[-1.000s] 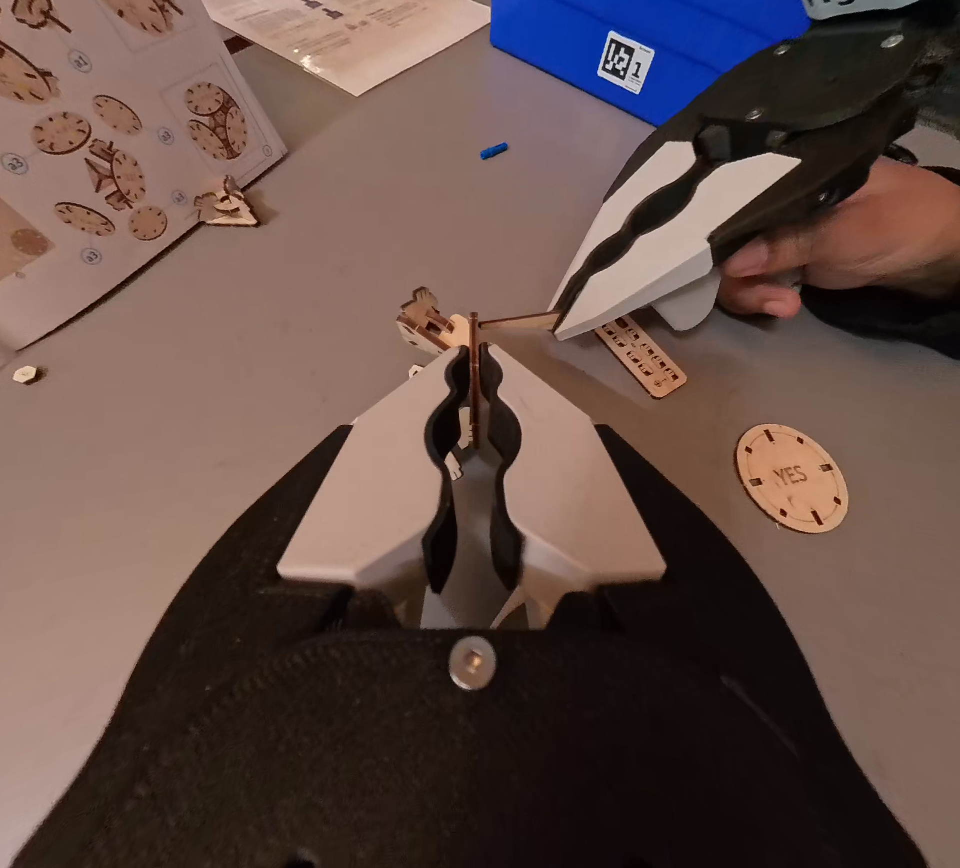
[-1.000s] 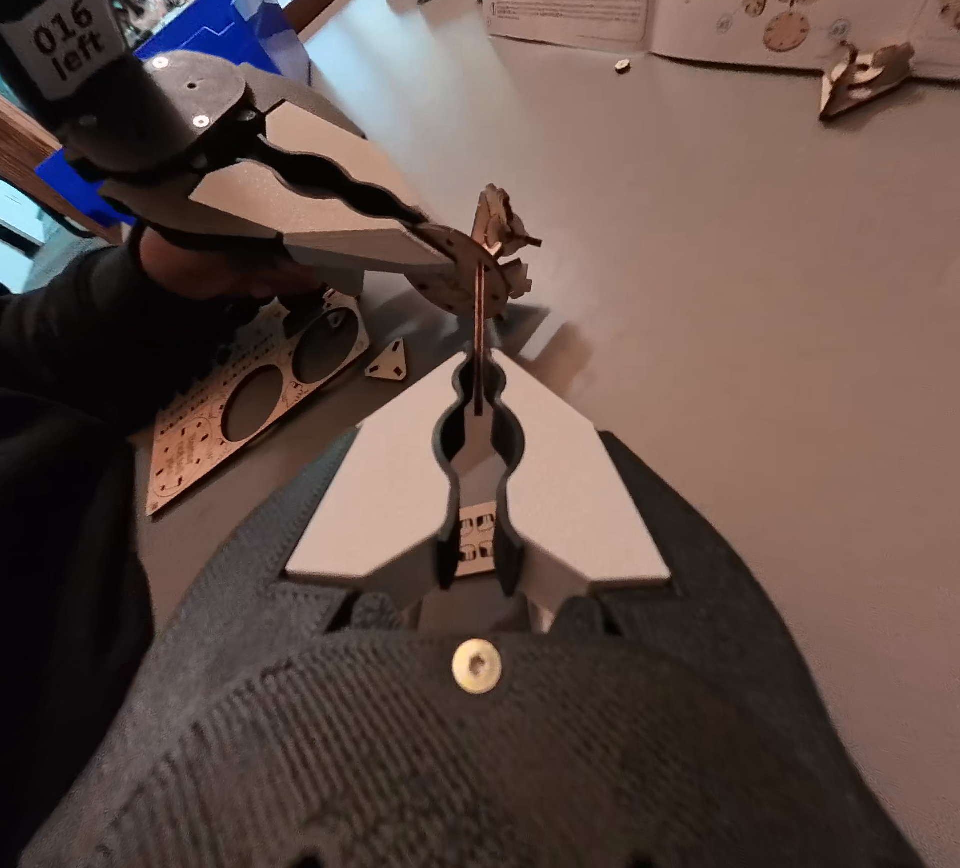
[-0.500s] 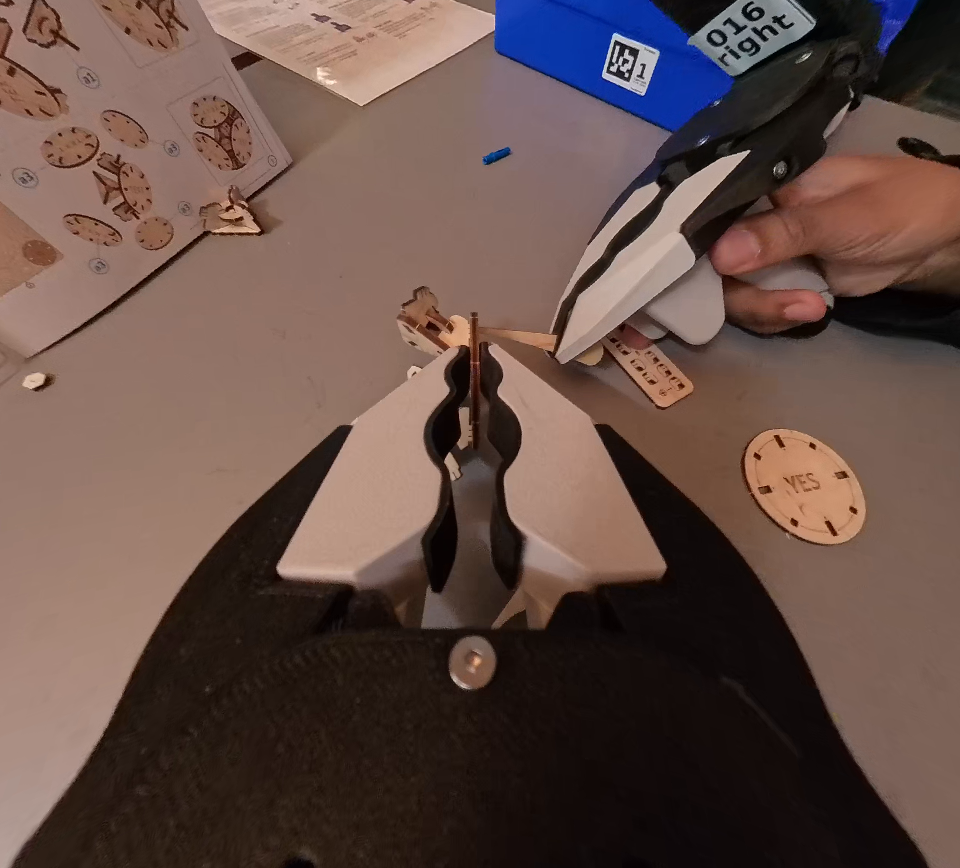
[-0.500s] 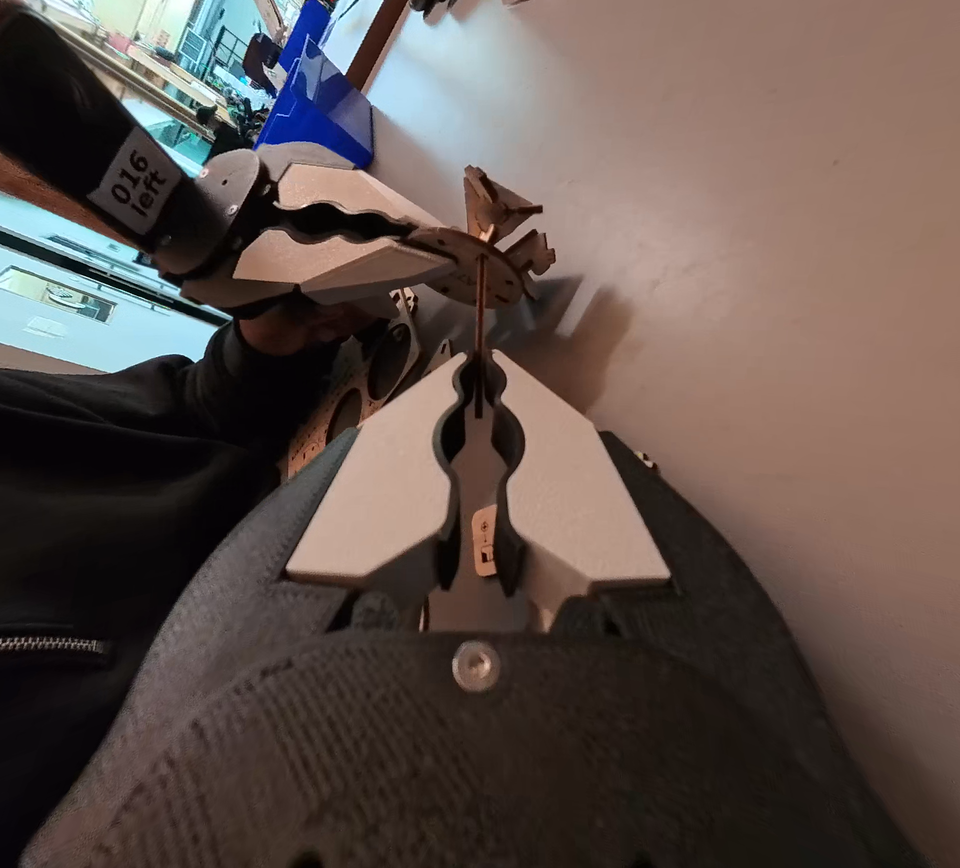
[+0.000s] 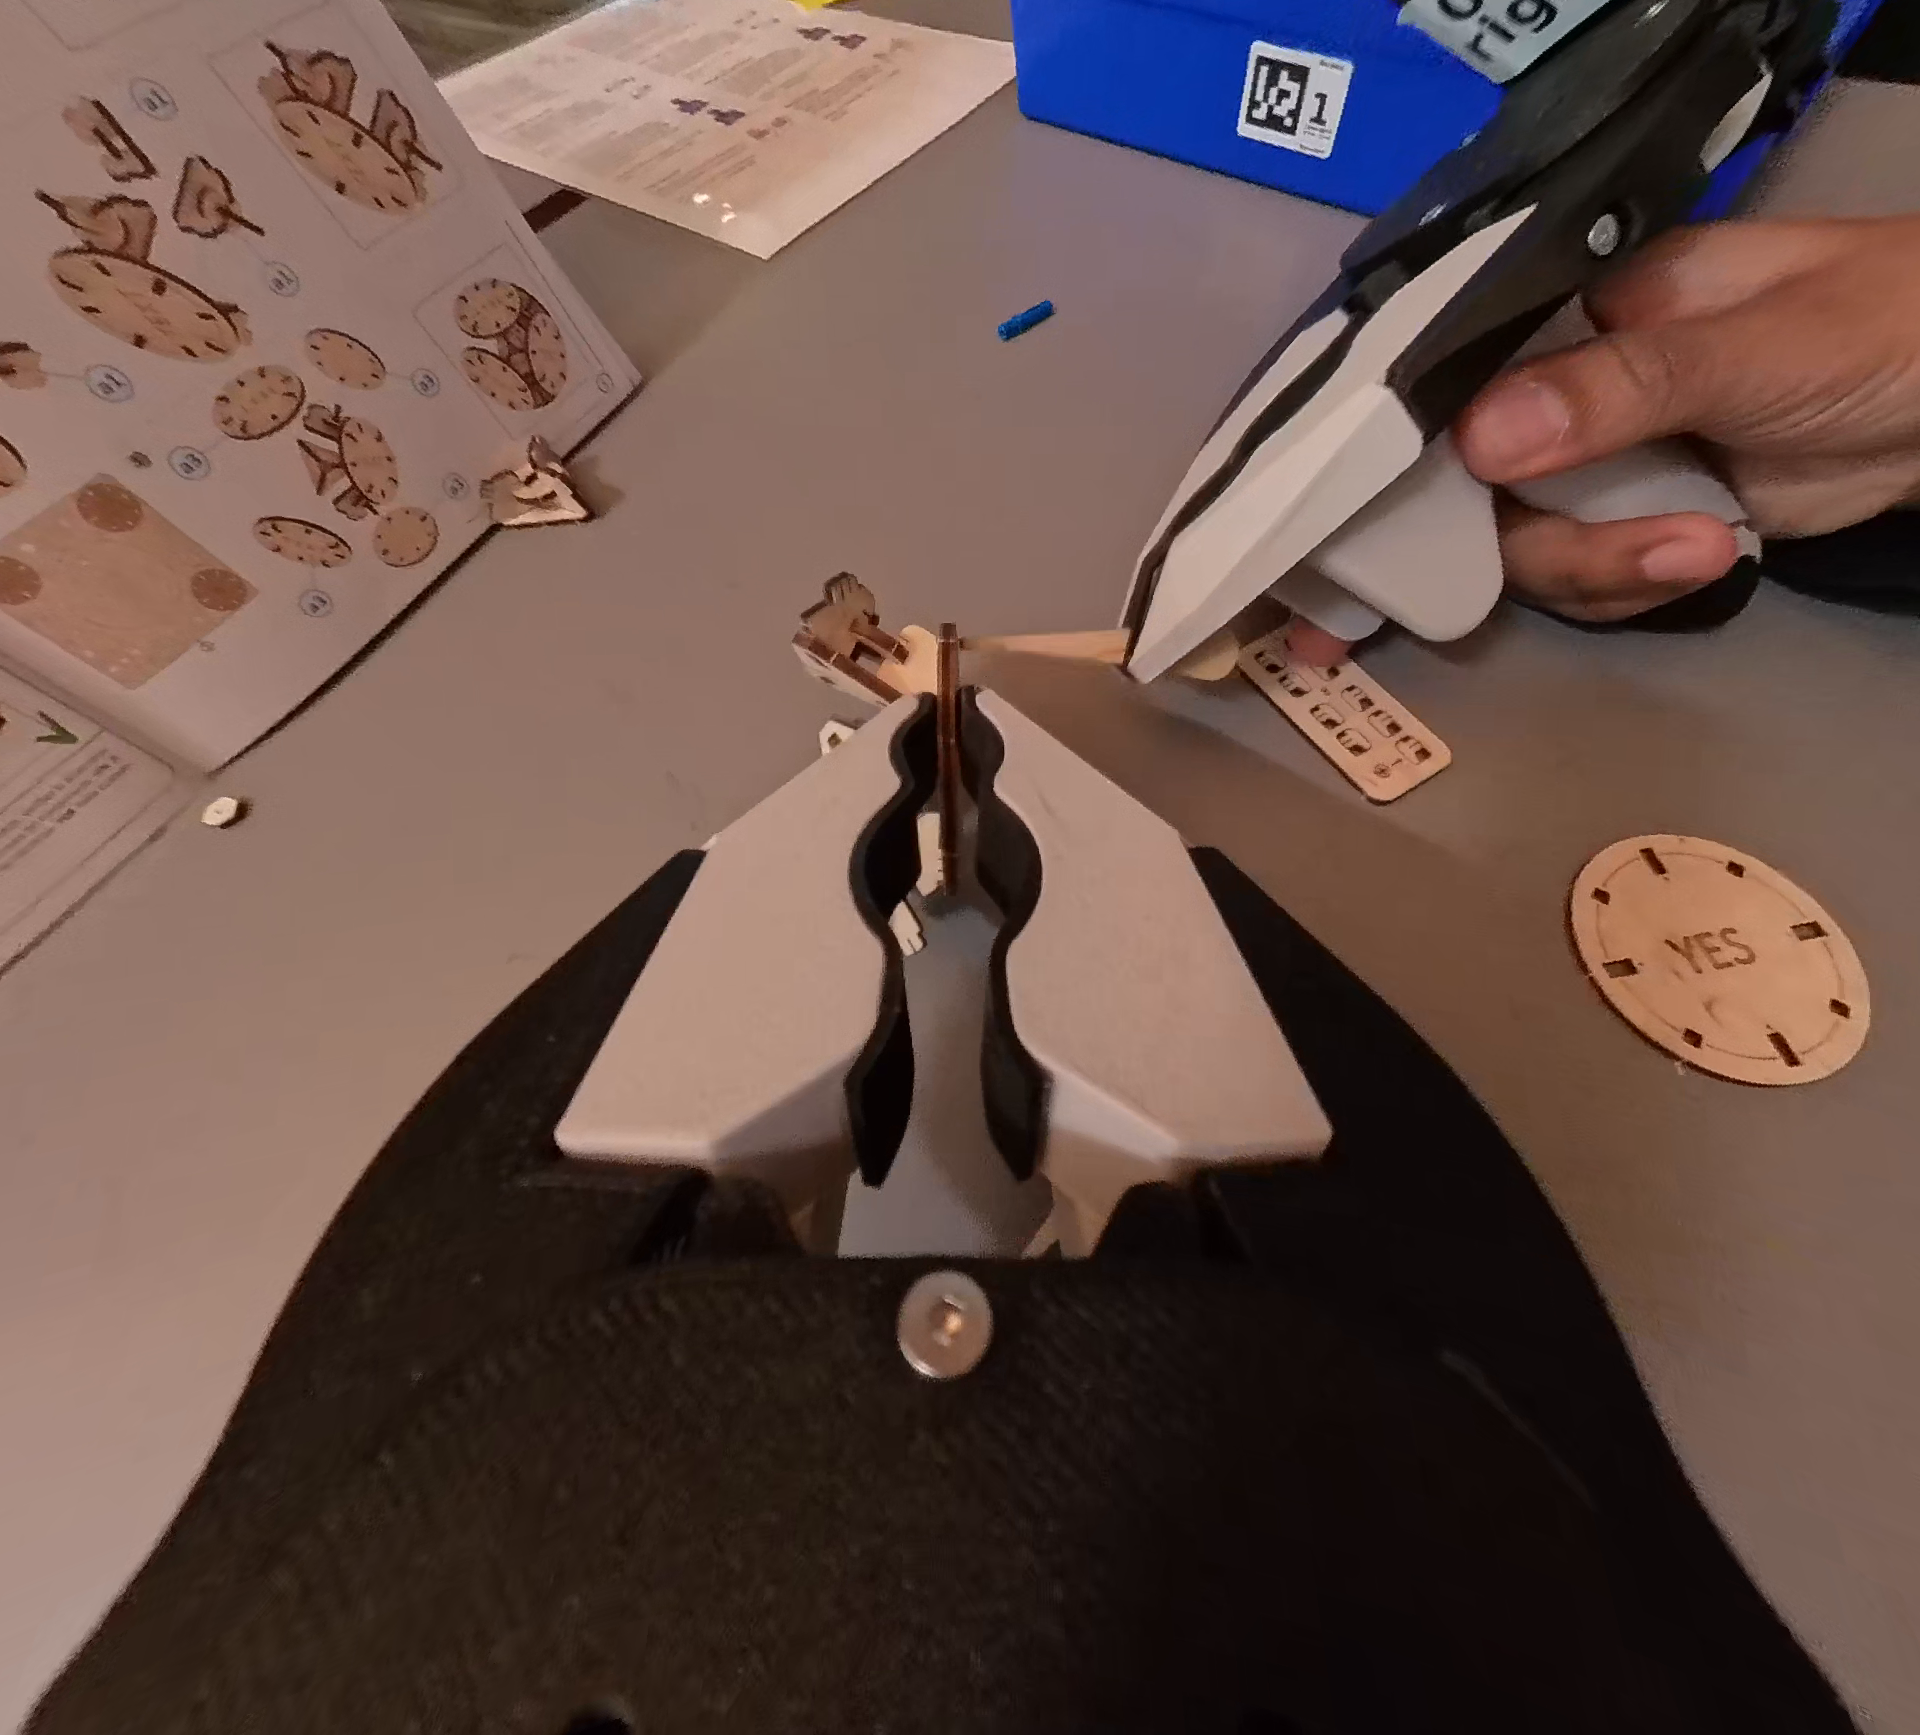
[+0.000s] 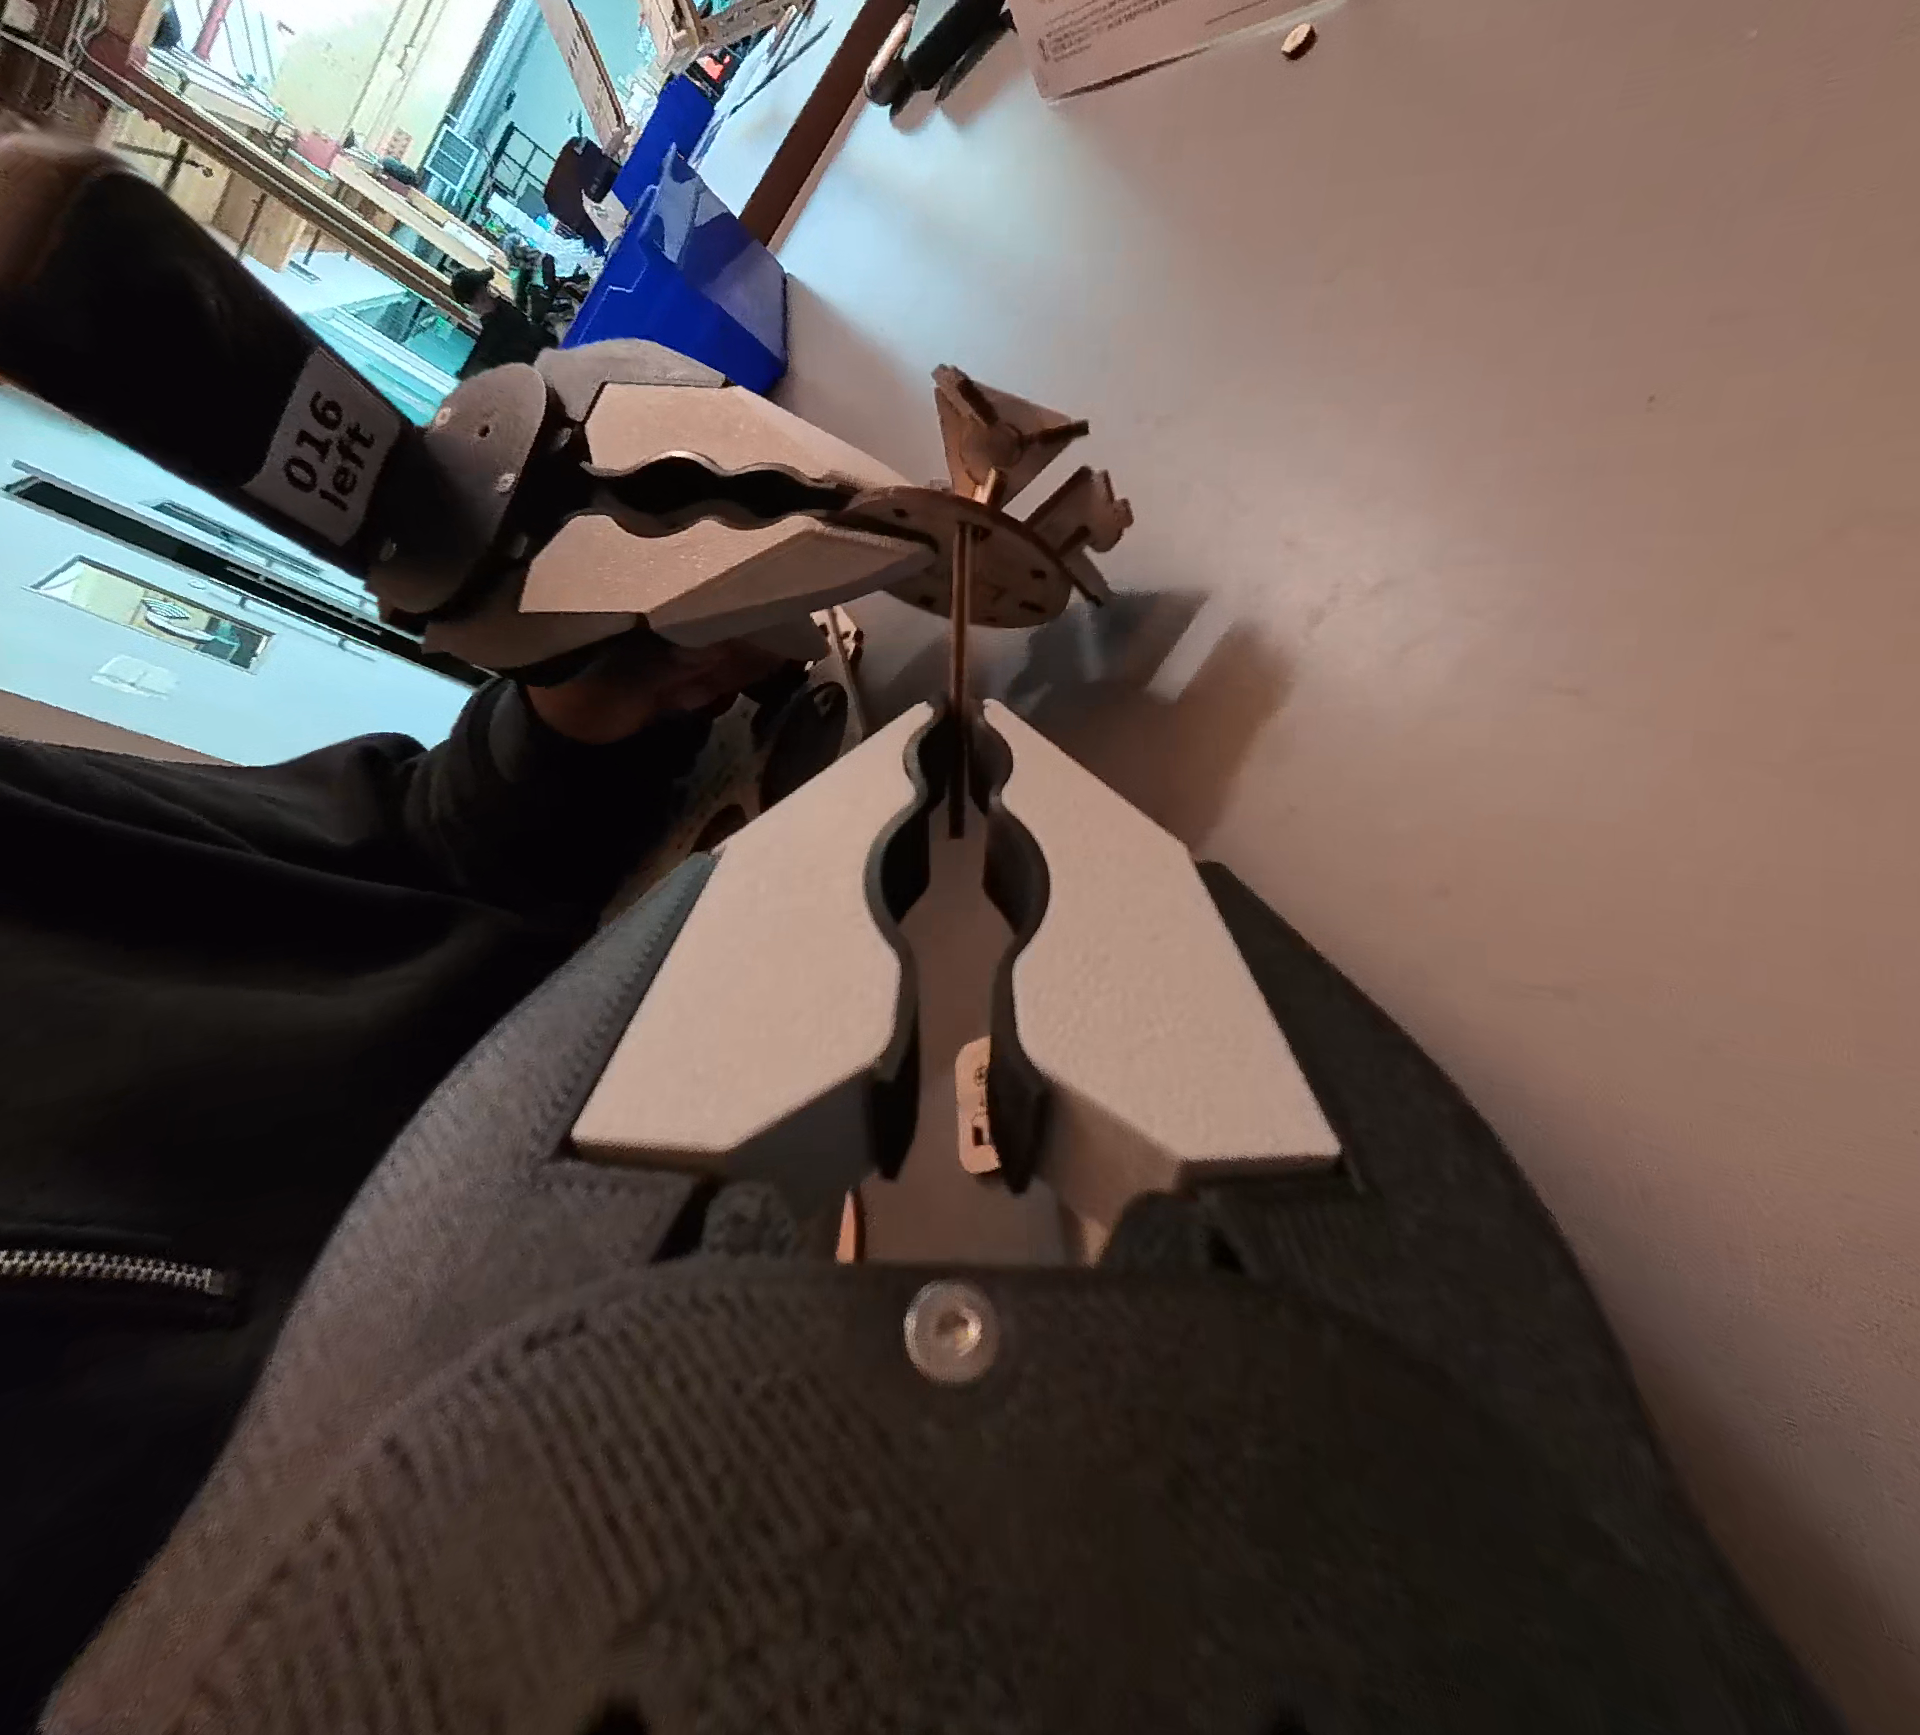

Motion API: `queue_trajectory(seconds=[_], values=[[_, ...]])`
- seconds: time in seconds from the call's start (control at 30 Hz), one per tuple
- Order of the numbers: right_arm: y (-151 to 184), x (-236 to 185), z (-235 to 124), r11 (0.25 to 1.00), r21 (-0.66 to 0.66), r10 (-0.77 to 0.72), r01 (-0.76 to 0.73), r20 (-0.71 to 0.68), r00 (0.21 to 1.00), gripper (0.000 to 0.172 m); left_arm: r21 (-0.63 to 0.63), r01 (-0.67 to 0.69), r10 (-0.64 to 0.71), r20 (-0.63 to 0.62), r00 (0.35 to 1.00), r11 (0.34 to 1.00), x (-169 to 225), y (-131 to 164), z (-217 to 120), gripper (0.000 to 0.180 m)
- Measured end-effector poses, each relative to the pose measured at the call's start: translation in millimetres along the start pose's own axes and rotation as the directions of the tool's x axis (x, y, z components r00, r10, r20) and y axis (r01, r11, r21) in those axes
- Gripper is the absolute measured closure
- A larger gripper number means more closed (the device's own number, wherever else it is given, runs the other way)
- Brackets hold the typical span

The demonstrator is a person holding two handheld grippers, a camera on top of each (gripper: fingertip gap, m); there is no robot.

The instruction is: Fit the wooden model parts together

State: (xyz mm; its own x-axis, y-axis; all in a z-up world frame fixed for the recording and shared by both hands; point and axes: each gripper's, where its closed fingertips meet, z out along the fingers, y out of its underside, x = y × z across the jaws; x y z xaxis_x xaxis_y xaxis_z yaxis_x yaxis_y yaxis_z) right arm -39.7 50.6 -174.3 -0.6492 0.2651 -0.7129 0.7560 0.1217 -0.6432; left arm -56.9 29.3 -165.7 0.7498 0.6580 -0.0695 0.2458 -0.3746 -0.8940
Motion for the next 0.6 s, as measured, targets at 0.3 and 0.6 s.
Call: queue_trajectory(seconds=[0.3, 0.6], values=[[-15, -22, -8, 0.938, 0.069, -0.339, 0.340, -0.025, 0.940, 0.172, 0.117, 0.391, -0.356, -0.237, 0.904, 0.913, -1, -24, -16, 0.180], [-14, -34, -6, 0.940, 0.096, -0.332, 0.328, 0.033, 0.943, 0.172, 0.038, 0.671, -0.554, -0.532, 0.641, 0.741, 21, -33, -19, 0.180]])
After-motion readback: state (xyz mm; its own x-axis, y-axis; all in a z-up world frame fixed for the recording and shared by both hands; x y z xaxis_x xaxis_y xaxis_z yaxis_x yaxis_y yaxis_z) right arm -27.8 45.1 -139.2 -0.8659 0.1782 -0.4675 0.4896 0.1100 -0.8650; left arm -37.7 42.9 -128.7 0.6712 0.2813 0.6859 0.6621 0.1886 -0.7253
